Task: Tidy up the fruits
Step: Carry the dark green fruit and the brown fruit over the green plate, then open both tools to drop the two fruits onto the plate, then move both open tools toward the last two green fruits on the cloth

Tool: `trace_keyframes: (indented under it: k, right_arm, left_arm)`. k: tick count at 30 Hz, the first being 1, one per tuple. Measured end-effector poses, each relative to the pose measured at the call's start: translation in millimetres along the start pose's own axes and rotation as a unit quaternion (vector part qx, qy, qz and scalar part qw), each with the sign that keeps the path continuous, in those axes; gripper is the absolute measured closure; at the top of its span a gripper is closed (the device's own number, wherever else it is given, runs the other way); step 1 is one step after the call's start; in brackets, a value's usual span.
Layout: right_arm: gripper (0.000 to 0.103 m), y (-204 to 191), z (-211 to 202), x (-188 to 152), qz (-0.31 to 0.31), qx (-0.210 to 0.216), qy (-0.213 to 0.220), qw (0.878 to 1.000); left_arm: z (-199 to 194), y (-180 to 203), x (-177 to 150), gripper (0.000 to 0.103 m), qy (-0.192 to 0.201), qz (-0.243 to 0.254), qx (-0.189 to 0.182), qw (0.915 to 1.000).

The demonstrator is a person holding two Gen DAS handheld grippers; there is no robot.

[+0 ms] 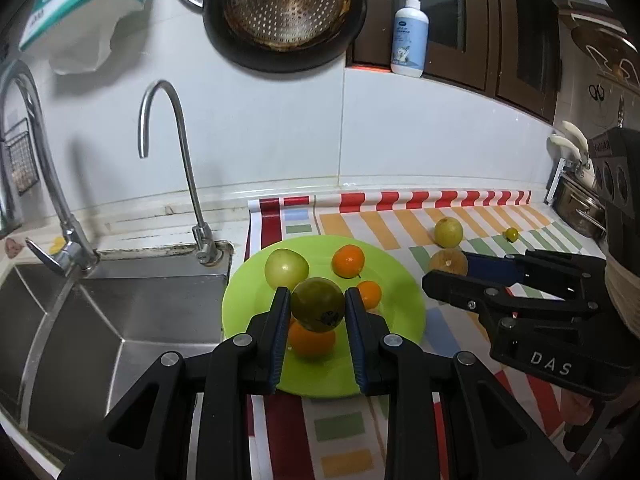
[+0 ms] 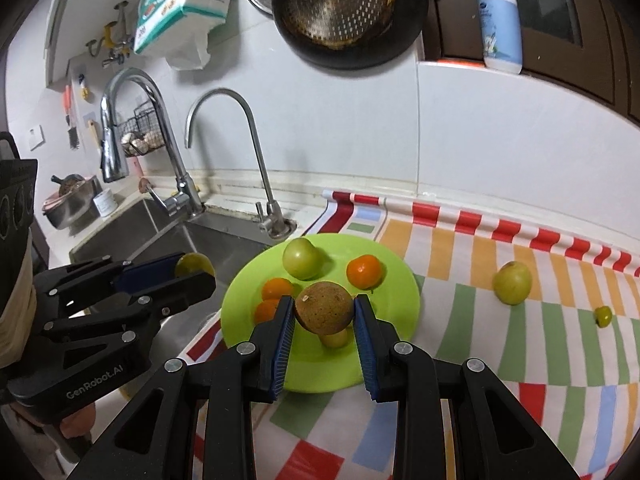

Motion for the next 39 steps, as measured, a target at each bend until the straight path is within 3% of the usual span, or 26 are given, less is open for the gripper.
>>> trace_keyframes:
  k: [10,18,20,24,28,35,39]
  right_arm:
    - [0.072,21,38,-11,0.018,-0.030,-0.044,0.998]
    - [0.072,36,59,-20,0.032,-0.030,-0.065,0.997]
    - [0.072,37,62,-21,0.034,-0.029,-0.066,0.997]
    - [0.057,40,61,-20,0.046,-0.032,-0.064,0.996]
    - [0.057,42,49,-16,0.046,-0.043,-0.046,0.997]
    - [0.049,47,19,-14,0.051,-0.071,-0.023,0.996]
    - [0.044,50,1,-14,0.058,-0.087,-0.011,0.994]
  left_arm:
    - [53,0,-3,0.075,-0.031,0.007,-0.029,0.9991]
    - [78,3,-8,0.075,-0.054,0.011,-0.030,0.9981]
    - [78,2,-9,0.068,-0.055,0.011,-0.028,0.9980]
    - [71,-2,-7,0.066,-0.050,0.003,-0.019,0.9986]
    - [58,-2,-5,0.065,-0.041,0.003,-0.010,0.9991]
    - [32,3,-1,0.051,-0.022,0.002,0.006,0.9997]
    - [17,7,2,0.033,-0.009,0.002,0.020,0.9998]
Point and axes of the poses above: each gripper's, at about its wrist camera, not at the fingertips, and z roughly the way its jaws point, y to its right, x to its top, the point moved 10 cm from there along z, roughly the way its jaws point, and after that the axes turned 1 degree about x, right-handed, at the moved point
